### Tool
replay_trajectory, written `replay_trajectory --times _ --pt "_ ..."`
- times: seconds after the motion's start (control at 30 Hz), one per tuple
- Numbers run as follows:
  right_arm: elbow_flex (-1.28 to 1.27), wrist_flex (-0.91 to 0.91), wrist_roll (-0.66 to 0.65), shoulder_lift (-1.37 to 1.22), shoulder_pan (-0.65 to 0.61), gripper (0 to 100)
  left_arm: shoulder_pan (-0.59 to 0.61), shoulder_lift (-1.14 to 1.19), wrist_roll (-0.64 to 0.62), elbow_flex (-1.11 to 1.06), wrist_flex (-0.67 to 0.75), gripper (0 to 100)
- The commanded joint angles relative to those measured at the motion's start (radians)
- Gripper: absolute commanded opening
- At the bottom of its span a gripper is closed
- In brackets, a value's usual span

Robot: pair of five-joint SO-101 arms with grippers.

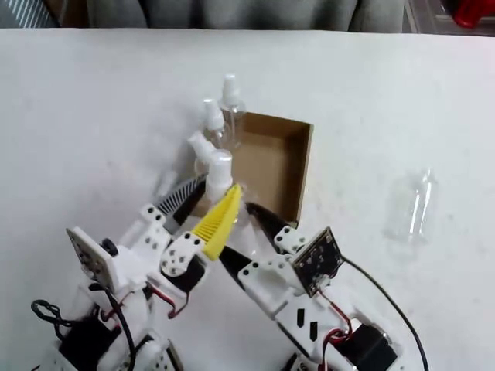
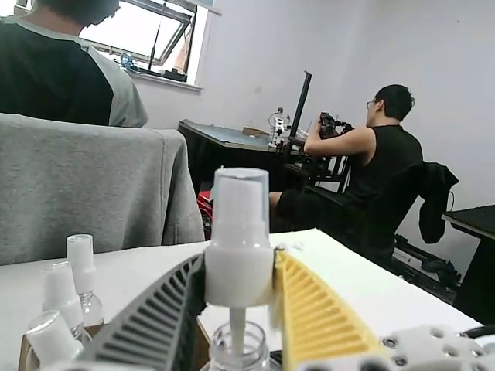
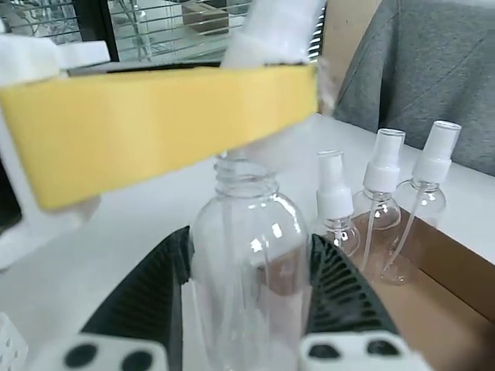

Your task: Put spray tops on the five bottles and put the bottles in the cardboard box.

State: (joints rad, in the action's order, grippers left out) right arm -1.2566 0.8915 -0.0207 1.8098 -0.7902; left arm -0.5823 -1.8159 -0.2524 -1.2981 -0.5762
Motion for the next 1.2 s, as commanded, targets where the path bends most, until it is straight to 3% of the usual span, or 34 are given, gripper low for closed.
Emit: replay_trajectory --times 0.0,0.37,0.57,0.67,0.87,1.0,1.17 --pt "0.015 -0.005 -0.005 -0.005 0.048 1.5 -0.012 -0.012 -0.009 0.003 -0.005 2" --pt "0.015 -0.005 -0.003 -0.005 0.048 1.5 -0.018 -0.012 -0.009 -0.055 0.003 4" --pt "0.015 -0.005 -0.003 -0.007 0.048 1.5 -0.018 -0.012 -0.011 -0.058 -0.005 29" --pt "0.015 -0.005 -0.003 -0.007 0.048 1.5 -0.012 -0.012 -0.011 -0.054 0.002 36" --pt "0.014 -0.005 -0.003 -0.007 0.05 1.5 -0.007 -0.012 -0.011 -0.038 -0.002 37" --pt "0.012 -0.005 -0.003 -0.007 0.053 1.5 0.058 -0.012 -0.011 0.048 -0.006 36" --pt "0.012 -0.005 -0.003 -0.007 0.053 1.5 0.096 -0.012 -0.006 0.17 -0.137 36"
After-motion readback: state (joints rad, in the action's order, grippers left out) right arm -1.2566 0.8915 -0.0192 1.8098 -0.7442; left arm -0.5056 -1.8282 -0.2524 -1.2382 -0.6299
